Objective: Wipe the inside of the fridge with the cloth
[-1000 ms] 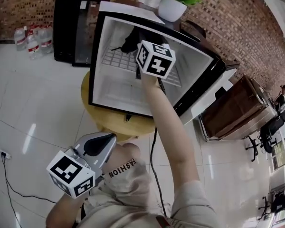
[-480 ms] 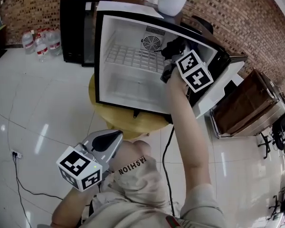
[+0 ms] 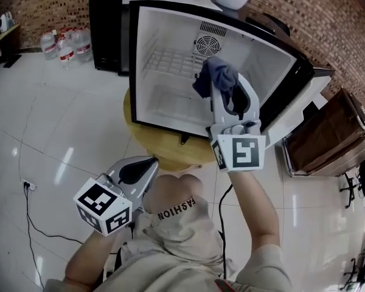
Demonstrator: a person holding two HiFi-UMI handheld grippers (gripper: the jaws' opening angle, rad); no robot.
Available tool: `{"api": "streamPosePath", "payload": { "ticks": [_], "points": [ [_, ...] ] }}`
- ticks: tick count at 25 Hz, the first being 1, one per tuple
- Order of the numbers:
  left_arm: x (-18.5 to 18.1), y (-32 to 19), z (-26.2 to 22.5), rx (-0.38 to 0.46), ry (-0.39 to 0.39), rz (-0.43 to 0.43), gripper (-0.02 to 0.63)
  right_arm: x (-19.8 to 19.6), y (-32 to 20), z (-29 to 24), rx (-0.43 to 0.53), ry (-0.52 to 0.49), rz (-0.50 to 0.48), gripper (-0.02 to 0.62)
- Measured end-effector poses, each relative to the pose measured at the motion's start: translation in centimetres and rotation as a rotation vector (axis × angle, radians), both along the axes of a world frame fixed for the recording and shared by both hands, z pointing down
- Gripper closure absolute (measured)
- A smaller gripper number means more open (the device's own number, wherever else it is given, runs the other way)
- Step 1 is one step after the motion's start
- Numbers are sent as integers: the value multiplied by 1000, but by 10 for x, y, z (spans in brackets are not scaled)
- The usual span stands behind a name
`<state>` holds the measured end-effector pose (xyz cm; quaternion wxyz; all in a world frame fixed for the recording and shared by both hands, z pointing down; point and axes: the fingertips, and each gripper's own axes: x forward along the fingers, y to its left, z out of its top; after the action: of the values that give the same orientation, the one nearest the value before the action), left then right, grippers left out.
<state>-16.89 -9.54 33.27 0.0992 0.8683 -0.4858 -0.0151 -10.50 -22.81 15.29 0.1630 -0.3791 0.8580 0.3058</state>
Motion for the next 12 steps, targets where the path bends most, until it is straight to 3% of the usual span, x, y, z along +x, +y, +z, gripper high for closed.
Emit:
{"api": "streamPosePath", "payload": {
  "ticks": [2, 4, 5, 10, 12],
  "points": [
    [-4, -3, -1, 3, -4, -13, 606, -31, 12, 37, 95, 198, 23, 486],
    [-7, -4, -4, 10, -2, -26, 606, -55, -1, 91, 85, 437, 95, 486],
    [-9, -5, -4, 12, -1, -30, 606, -66, -11, 113, 80, 505, 122, 486],
    [-10, -4, -2, 6, 6, -24, 606, -117, -82, 174, 200, 700, 348, 488],
    [-10, -3, -3, 5, 12, -14, 606, -136, -116, 184, 206, 754, 423, 488]
  ]
}}
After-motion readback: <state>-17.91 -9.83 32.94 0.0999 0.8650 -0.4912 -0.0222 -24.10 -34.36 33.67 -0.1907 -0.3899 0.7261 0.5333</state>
